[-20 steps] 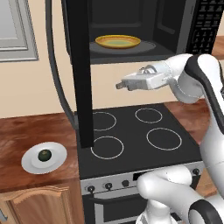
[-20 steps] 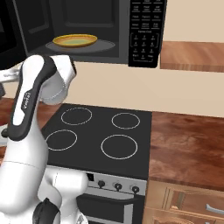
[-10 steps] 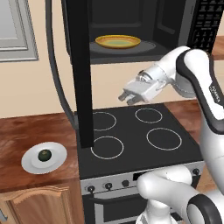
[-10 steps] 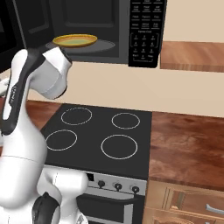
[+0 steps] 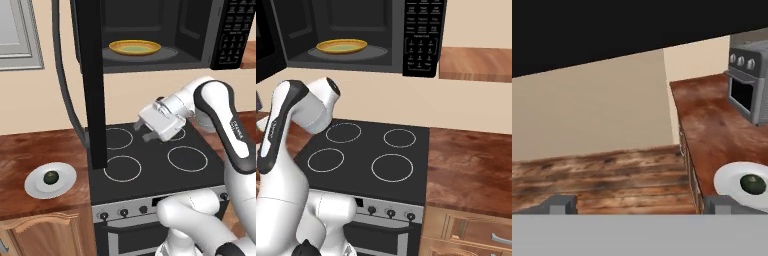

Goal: Pick the squash from the counter and place it in the microwave. Then turn on the microwave.

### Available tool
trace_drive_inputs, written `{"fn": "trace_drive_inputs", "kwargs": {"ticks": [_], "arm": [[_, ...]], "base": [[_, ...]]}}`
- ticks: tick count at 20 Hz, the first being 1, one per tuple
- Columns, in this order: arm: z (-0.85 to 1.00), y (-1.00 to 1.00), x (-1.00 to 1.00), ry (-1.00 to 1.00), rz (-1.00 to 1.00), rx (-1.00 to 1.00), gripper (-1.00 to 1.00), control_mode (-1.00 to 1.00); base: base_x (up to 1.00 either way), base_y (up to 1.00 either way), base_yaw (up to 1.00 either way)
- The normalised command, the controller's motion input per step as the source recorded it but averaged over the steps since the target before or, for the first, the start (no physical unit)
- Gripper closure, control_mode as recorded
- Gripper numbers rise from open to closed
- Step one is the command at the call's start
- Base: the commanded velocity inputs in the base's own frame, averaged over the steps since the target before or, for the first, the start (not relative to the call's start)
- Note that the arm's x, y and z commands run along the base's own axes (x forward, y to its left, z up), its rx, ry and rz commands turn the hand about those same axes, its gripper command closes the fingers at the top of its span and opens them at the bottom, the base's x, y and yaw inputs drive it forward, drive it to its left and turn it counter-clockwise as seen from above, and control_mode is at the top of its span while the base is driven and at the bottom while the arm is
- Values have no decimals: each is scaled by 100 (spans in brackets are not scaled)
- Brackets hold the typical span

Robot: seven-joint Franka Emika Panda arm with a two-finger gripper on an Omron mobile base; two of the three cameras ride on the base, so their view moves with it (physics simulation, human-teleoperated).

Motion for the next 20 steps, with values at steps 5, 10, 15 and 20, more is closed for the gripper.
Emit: {"fn": "trace_drive_inputs", "kwargs": {"ticks": [5,10,15,20], "arm": [[-2,27,0,-20,0,-3,-100,-100],[-9,34,0,-12,0,-17,-100,-100],[-32,15,4,-1,0,-17,-100,-100],[-35,2,21,0,0,-2,-100,-100]], "base": [[0,0,0],[0,0,0],[0,0,0],[0,0,0]]}}
